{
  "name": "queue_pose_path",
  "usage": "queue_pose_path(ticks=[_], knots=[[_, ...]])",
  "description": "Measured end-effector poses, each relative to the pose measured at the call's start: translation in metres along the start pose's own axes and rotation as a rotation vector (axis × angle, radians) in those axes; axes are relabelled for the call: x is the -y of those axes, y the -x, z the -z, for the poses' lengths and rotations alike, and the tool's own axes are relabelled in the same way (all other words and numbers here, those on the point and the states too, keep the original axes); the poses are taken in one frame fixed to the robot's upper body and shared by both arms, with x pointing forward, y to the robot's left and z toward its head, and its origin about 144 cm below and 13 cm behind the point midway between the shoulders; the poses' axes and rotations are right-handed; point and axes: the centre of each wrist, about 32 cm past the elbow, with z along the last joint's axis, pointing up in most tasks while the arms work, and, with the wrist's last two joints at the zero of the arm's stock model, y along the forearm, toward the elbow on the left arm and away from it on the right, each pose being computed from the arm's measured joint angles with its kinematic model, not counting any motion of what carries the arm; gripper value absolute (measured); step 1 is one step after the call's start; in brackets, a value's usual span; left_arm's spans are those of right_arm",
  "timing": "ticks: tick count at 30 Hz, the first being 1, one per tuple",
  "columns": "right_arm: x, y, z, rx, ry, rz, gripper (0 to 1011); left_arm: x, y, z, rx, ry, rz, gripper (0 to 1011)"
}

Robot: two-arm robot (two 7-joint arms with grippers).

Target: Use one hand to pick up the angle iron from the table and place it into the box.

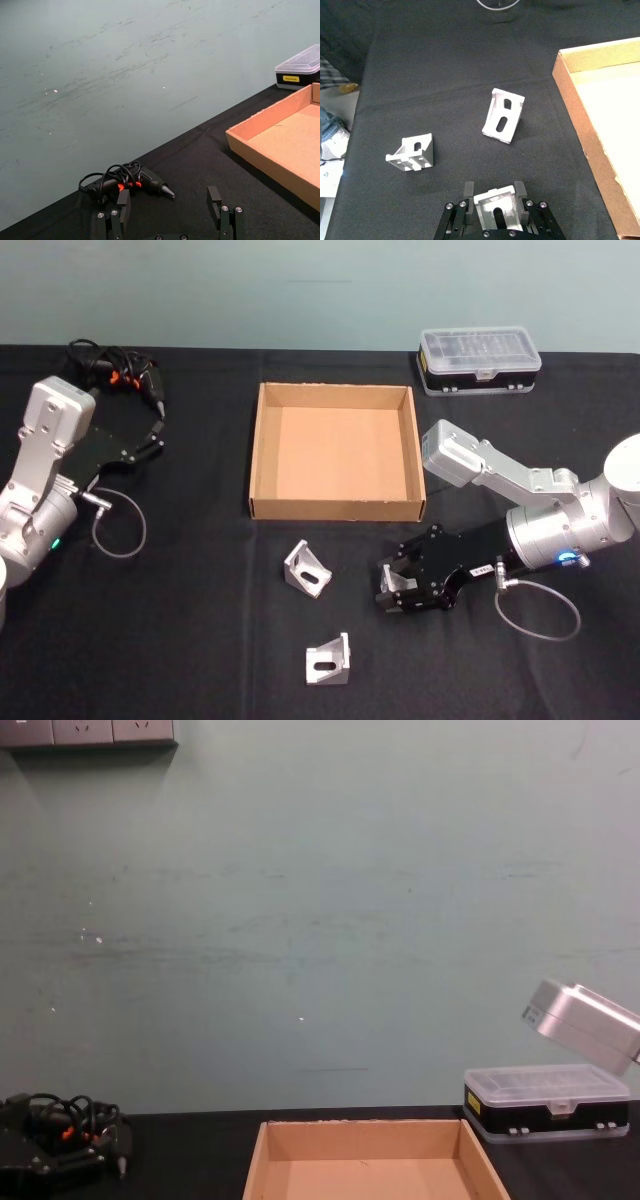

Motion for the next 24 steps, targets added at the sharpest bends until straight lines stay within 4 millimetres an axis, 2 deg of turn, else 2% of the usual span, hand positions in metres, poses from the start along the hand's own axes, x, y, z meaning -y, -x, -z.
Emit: queue_pose_path(ticks=[11, 24], knots=[[0.007, 0.004, -0.002, -0.004, -0.05, 0.034, 481, 0.0, 0.0, 0.0, 0.0, 0.0, 0.0, 1000], [0.036, 0.007, -0.022, 0.013, -0.286, 0.222, 482, 0.0, 0.0, 0.0, 0.0, 0.0, 0.0, 1000]])
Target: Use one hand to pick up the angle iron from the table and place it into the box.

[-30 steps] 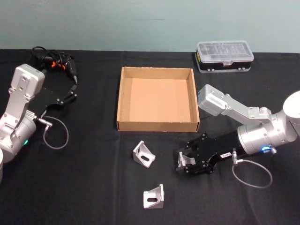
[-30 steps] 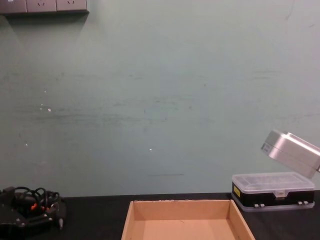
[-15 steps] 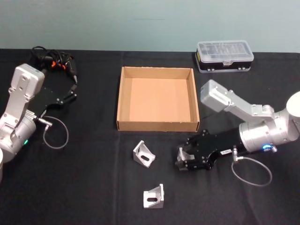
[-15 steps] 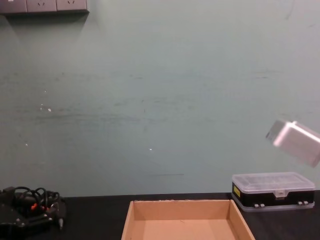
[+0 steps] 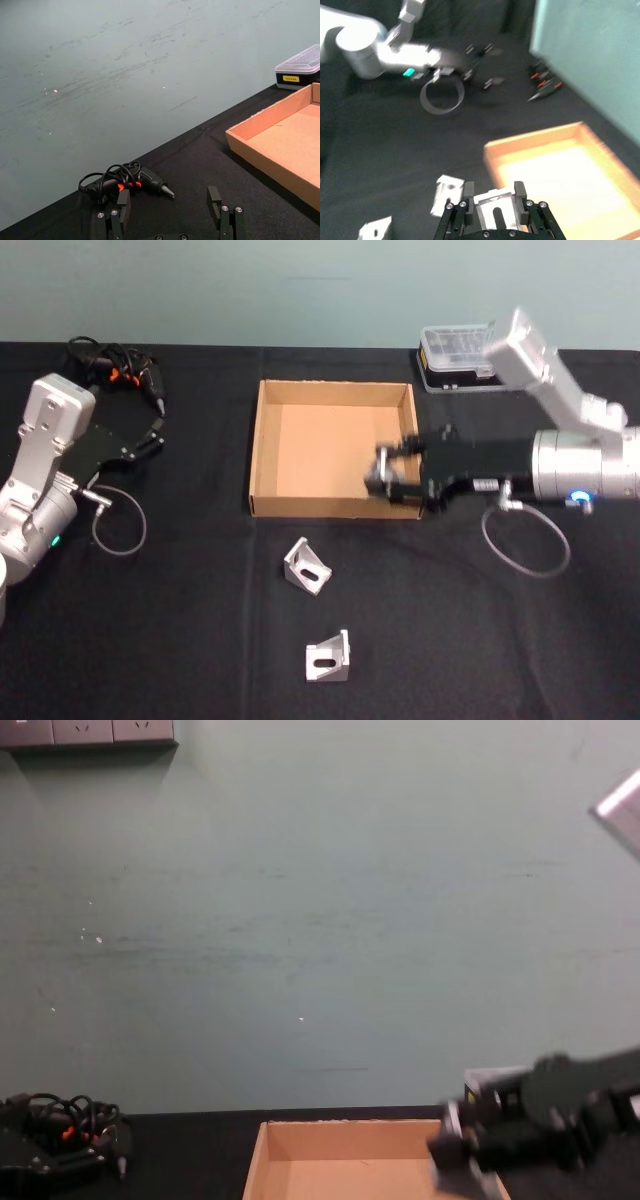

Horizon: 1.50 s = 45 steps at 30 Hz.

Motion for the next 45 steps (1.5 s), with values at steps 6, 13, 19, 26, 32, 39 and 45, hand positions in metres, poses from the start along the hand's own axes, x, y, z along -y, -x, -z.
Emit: queue_pose_path(ticks=[6, 13, 19, 26, 32, 39, 45], knots=[[-0.003, -0.004, -0.009, -0.003, -0.092, 0.171, 482, 0.0, 0.0, 0.0, 0.0, 0.0, 0.0, 1000], [-0.02, -0.015, -0.009, -0.039, -0.113, 0.317, 481, 0.0, 0.0, 0.0, 0.0, 0.0, 0.0, 1000], [-0.041, -0.027, -0.003, -0.09, -0.091, 0.389, 481, 0.0, 0.0, 0.0, 0.0, 0.0, 0.0, 1000], [-0.061, -0.038, 0.005, -0.126, -0.052, 0.419, 482, 0.0, 0.0, 0.0, 0.0, 0.0, 0.0, 1000], [-0.075, -0.045, 0.011, -0.147, -0.007, 0.427, 481, 0.0, 0.0, 0.0, 0.0, 0.0, 0.0, 1000], [-0.088, -0.051, 0.019, -0.17, 0.035, 0.425, 482, 0.0, 0.0, 0.0, 0.0, 0.0, 0.0, 1000], [-0.096, -0.055, 0.023, -0.177, 0.066, 0.416, 481, 0.0, 0.0, 0.0, 0.0, 0.0, 0.0, 1000]])
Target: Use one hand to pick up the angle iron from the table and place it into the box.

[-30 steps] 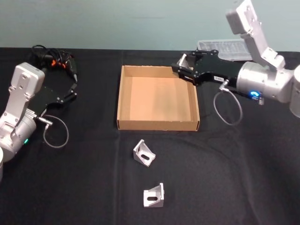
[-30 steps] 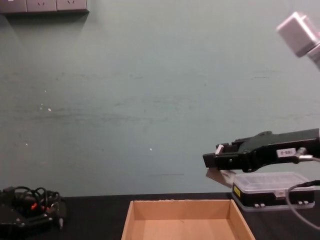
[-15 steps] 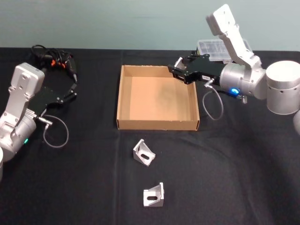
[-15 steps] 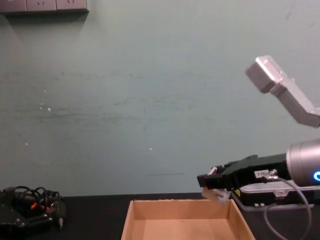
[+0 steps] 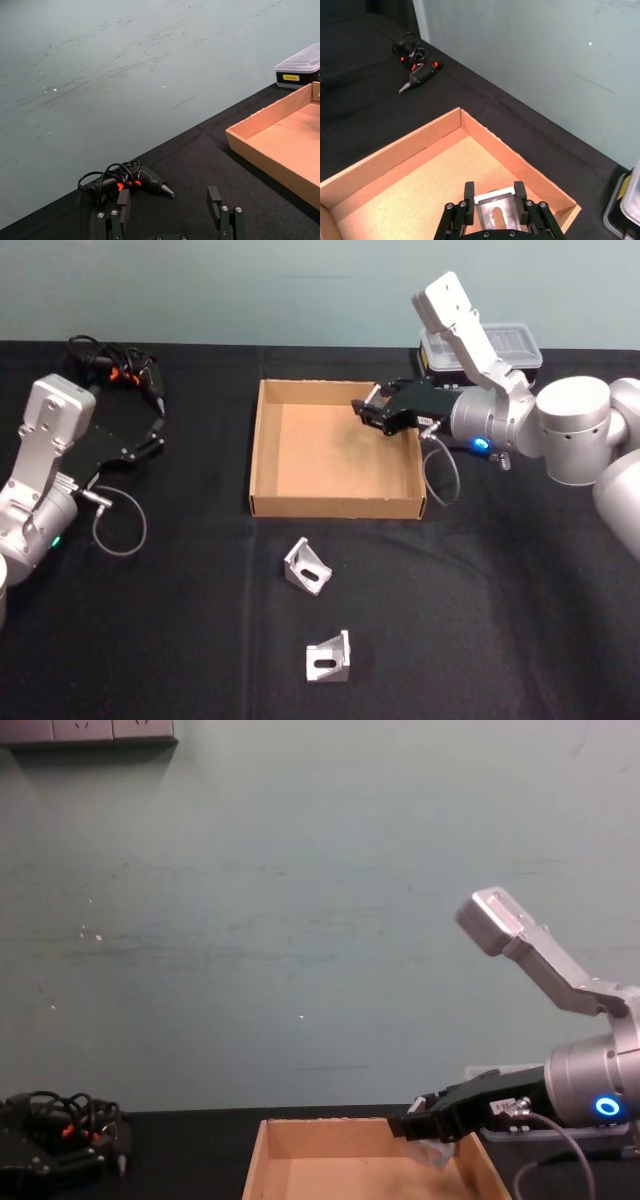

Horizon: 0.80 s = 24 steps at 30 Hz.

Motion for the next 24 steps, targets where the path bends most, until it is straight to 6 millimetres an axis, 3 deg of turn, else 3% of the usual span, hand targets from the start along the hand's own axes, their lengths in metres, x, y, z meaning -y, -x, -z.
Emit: queue_pose_path(ticks=[18, 24], knots=[[-0.012, -0.003, -0.002, -0.041, 0.025, -0.009, 481, 0.0, 0.0, 0.0, 0.0, 0.0, 0.0, 1000], [-0.014, -0.003, -0.001, -0.05, 0.038, -0.026, 643, 0.0, 0.0, 0.0, 0.0, 0.0, 0.0, 1000]])
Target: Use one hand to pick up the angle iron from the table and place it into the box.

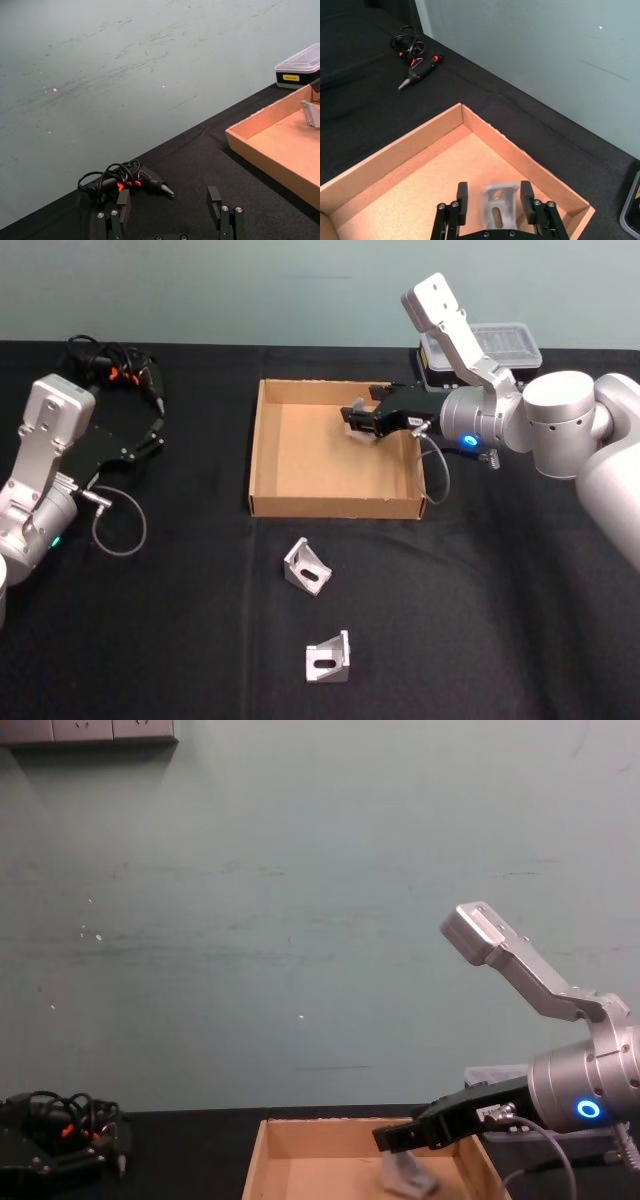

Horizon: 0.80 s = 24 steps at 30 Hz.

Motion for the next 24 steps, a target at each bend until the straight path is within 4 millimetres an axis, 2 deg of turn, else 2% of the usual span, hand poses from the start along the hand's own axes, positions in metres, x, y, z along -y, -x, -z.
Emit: queue_pose_path(ticks=[6, 7, 13, 24], knots=[[0.001, 0.001, 0.001, -0.003, -0.001, -0.003, 842, 0.0, 0.0, 0.0, 0.0, 0.0, 0.0, 1000], [0.003, 0.001, 0.001, -0.003, -0.006, -0.001, 842, 0.0, 0.0, 0.0, 0.0, 0.0, 0.0, 1000], [0.013, 0.004, -0.001, 0.003, -0.032, 0.012, 998, 0.0, 0.0, 0.0, 0.0, 0.0, 0.0, 1000], [0.061, 0.021, -0.012, 0.057, -0.132, 0.03, 1003, 0.0, 0.0, 0.0, 0.0, 0.0, 0.0, 1000]])
